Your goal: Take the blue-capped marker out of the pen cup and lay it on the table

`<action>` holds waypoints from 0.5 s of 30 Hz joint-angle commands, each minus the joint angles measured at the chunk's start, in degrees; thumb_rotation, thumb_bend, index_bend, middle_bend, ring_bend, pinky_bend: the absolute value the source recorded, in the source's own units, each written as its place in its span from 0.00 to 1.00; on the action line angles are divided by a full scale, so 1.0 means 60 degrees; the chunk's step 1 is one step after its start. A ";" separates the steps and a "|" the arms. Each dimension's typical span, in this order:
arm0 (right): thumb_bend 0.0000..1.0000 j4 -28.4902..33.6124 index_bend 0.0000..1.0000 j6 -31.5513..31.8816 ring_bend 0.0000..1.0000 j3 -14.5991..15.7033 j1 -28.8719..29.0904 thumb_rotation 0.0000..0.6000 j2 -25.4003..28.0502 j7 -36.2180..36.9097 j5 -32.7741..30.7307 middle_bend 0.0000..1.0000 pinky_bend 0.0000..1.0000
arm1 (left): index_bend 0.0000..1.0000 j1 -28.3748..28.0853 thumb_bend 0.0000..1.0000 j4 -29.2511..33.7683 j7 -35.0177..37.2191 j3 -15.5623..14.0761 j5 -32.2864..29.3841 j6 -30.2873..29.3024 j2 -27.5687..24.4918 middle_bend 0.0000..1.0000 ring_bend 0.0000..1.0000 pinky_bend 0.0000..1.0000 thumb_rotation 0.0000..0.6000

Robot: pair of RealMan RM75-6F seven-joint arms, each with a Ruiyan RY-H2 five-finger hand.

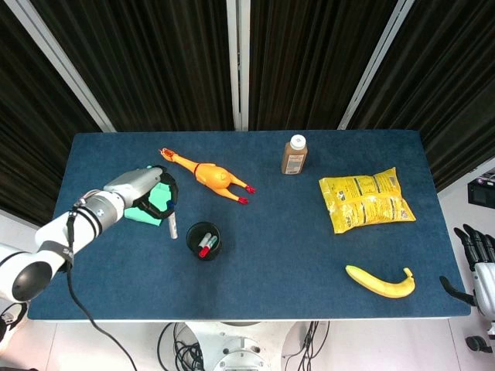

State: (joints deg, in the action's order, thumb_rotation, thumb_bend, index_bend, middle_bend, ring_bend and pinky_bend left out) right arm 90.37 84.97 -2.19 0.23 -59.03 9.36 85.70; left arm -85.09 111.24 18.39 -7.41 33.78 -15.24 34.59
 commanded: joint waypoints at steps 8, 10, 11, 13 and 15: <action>0.18 -0.0023 0.00 -0.0187 0.00 -0.0015 0.0061 1.00 -0.0032 -0.0070 -0.0146 0.00 0.00 | 0.69 0.0710 0.44 -0.2560 0.0203 -0.0446 0.0187 0.2082 0.2011 0.26 0.02 0.13 1.00; 0.18 -0.0052 0.00 -0.0225 0.00 -0.0021 0.0071 1.00 -0.0049 -0.0071 -0.0184 0.00 0.00 | 0.69 0.0811 0.43 -0.2990 0.0314 -0.0470 0.0279 0.2321 0.2409 0.26 0.03 0.13 1.00; 0.18 -0.0058 0.00 -0.0244 0.00 -0.0023 0.0076 1.00 -0.0051 -0.0072 -0.0201 0.00 0.00 | 0.69 0.0856 0.43 -0.3170 0.0360 -0.0485 0.0323 0.2414 0.2576 0.26 0.03 0.13 1.00; 0.18 -0.0072 0.00 -0.0285 0.00 -0.0027 0.0091 1.00 -0.0048 -0.0080 -0.0228 0.00 0.00 | 0.69 0.0942 0.43 -0.3586 0.0462 -0.0542 0.0434 0.2561 0.2952 0.26 0.04 0.13 1.00; 0.18 -0.0075 0.00 -0.0297 0.00 -0.0032 0.0098 1.00 -0.0045 -0.0065 -0.0238 0.00 0.00 | 0.69 0.1012 0.43 -0.3946 0.0589 -0.0610 0.0518 0.2619 0.3293 0.26 0.05 0.13 1.00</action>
State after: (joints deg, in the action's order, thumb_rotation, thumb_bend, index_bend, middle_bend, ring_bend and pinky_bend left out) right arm 89.93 83.20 -2.37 0.81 -59.31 8.95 84.28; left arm -79.79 89.55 20.94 -10.53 36.07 -0.48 52.41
